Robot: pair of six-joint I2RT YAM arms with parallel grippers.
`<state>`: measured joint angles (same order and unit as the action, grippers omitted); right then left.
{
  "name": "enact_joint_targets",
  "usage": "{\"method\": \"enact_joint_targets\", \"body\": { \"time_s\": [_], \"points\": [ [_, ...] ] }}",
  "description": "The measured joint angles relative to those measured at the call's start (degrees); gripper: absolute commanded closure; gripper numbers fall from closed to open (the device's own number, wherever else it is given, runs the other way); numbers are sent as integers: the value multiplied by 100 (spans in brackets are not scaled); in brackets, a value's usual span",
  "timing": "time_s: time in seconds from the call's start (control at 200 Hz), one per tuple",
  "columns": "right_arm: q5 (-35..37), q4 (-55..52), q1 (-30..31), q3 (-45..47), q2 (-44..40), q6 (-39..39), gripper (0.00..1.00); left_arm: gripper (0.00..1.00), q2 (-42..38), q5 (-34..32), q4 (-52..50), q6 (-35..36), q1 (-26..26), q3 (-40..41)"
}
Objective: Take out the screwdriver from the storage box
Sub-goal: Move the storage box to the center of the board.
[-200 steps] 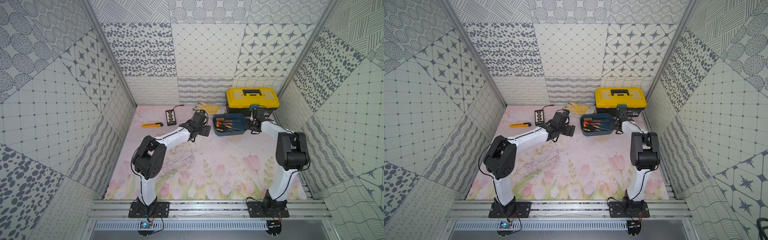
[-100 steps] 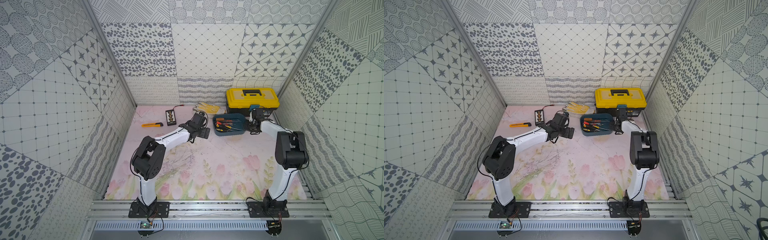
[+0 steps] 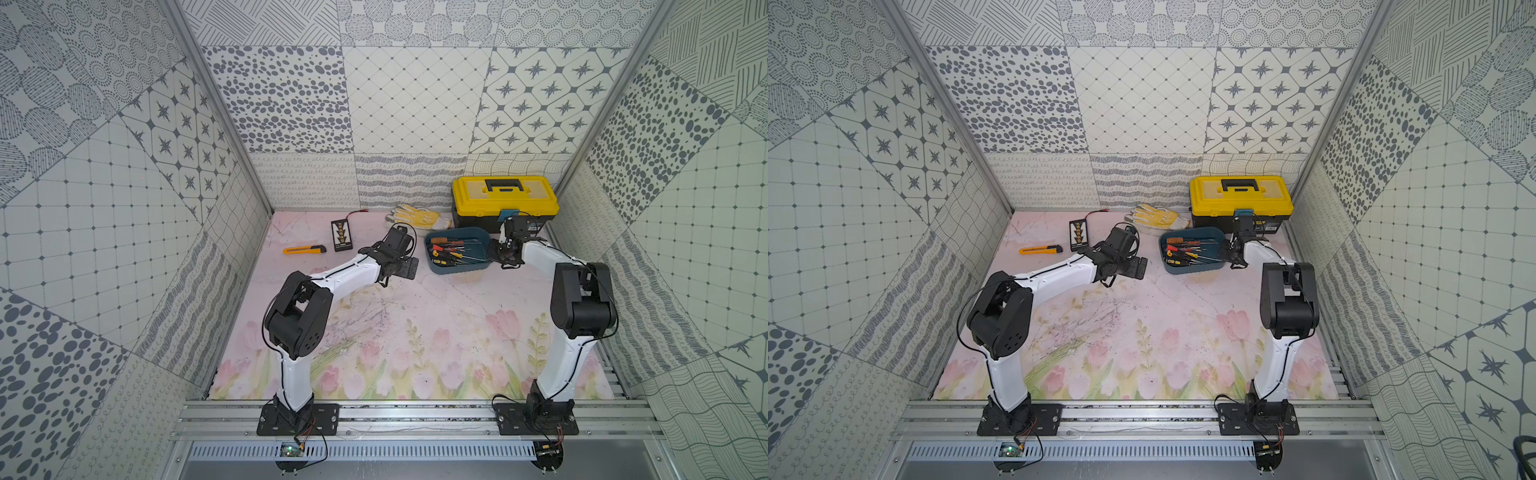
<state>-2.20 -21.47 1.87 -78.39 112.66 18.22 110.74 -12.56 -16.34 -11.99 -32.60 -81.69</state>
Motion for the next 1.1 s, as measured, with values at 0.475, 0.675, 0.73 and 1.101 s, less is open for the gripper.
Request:
{"method": "enact_joint_targets", "body": {
  "time_s": [0.475,0.675,0.73,1.101],
  "points": [
    [94,-323,522,61,-136,-219,100,1,-52,-175,-133,31,2,-22],
    [-4,-402,782,61,-149,-391,100,1,-267,-275,-225,76,13,109],
    [-44,-409,855,55,-149,-431,100,1,-339,-293,-234,98,24,164],
    [-514,-656,1631,-271,15,-960,100,1,-765,-195,-487,393,356,199]
  ]
}}
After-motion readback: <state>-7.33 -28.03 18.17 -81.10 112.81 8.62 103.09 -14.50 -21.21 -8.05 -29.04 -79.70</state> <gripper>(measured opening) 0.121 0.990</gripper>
